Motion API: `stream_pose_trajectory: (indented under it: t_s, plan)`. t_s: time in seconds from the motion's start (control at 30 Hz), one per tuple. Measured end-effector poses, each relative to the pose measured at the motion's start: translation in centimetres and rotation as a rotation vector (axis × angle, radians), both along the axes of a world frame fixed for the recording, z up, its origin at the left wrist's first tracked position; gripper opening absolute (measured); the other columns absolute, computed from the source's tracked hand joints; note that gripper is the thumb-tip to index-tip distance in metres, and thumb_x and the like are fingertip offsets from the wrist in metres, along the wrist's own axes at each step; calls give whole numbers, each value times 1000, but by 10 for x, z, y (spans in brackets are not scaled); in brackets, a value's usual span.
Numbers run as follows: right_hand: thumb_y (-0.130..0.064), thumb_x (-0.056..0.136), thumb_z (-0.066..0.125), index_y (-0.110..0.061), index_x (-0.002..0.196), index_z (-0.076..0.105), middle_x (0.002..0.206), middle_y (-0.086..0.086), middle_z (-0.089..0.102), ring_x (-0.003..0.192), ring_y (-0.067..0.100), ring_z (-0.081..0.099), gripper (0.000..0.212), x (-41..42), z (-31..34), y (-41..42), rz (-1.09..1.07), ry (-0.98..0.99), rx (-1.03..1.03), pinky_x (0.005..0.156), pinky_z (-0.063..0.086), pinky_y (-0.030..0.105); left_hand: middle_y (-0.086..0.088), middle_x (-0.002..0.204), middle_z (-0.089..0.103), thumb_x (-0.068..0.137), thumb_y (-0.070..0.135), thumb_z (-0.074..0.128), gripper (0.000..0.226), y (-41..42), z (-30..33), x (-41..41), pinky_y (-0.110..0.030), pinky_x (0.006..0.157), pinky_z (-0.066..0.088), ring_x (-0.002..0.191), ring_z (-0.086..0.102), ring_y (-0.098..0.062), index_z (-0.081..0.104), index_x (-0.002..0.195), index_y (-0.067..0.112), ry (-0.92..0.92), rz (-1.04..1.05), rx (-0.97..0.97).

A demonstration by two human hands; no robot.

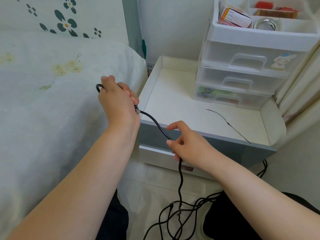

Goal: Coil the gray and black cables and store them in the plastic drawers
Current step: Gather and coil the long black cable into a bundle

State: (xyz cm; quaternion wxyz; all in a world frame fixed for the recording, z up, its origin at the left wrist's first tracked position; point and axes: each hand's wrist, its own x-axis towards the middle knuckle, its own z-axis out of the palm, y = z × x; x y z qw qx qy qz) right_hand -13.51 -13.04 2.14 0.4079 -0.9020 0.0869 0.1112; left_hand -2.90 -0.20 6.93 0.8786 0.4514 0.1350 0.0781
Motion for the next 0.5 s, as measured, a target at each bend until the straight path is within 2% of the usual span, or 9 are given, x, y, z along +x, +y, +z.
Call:
stream_pose_trajectory:
  t_s: [0.07,0.13,0.2,0.23,0.27,0.3,0.37,0.47,0.5]
  plan:
    - [-31,96,50,-27,113,44,72,-2,64,64,9,61,18,1,-1,2,-7,110,153,63,49,25,3,48,32,100,24,27,29,0,1,1,-24,44,25,39,26,-13,54,91,15,-15,44,24]
    - [-23,96,54,-16,100,51,73,1,59,64,13,57,9,2,-6,2,-123,226,509,70,51,28,3,49,33,100,24,27,33,6,2,6,-23,43,25,41,26,-13,55,111,10,-18,79,32]
    - [-14,93,57,-12,89,55,73,3,53,64,13,52,5,3,-12,3,-262,224,870,75,52,33,3,50,32,100,23,27,39,12,3,12,-23,43,25,43,26,-13,50,127,8,-19,112,25]
    - [-12,92,58,-12,86,57,73,3,53,64,13,50,6,3,-15,4,-311,182,952,74,53,33,2,50,32,100,24,27,39,13,2,14,-23,43,25,43,26,-13,49,129,9,-25,124,33]
    - [-11,92,58,-11,85,58,74,3,53,63,13,50,7,4,-18,5,-333,123,936,69,53,31,2,51,32,101,25,27,38,12,1,13,-23,42,25,43,26,-12,50,128,11,-42,123,59]
    - [-13,92,58,-12,83,58,73,3,55,60,12,50,9,4,-19,6,-332,54,812,63,52,27,2,52,31,102,26,28,35,7,1,10,-22,41,25,42,26,-12,52,123,14,-66,106,109]
    - [-20,93,56,-17,83,57,71,-1,60,54,8,50,11,5,-15,8,-281,-77,419,55,44,21,0,54,35,103,30,29,26,-7,-1,0,-22,40,28,42,33,-13,53,109,24,-138,23,270]
    - [-26,93,54,-26,80,56,71,-7,63,61,4,54,12,7,-1,7,-178,-206,82,55,37,16,-8,64,58,100,34,30,28,-23,-9,-15,-33,53,47,57,57,-22,56,108,27,-318,-121,630]
    - [-26,93,54,-27,80,56,69,-8,62,60,2,53,13,7,5,5,-149,-242,37,54,36,14,-4,61,56,99,32,30,28,-25,-13,-19,-31,55,46,56,55,-18,57,104,25,-402,-156,775]
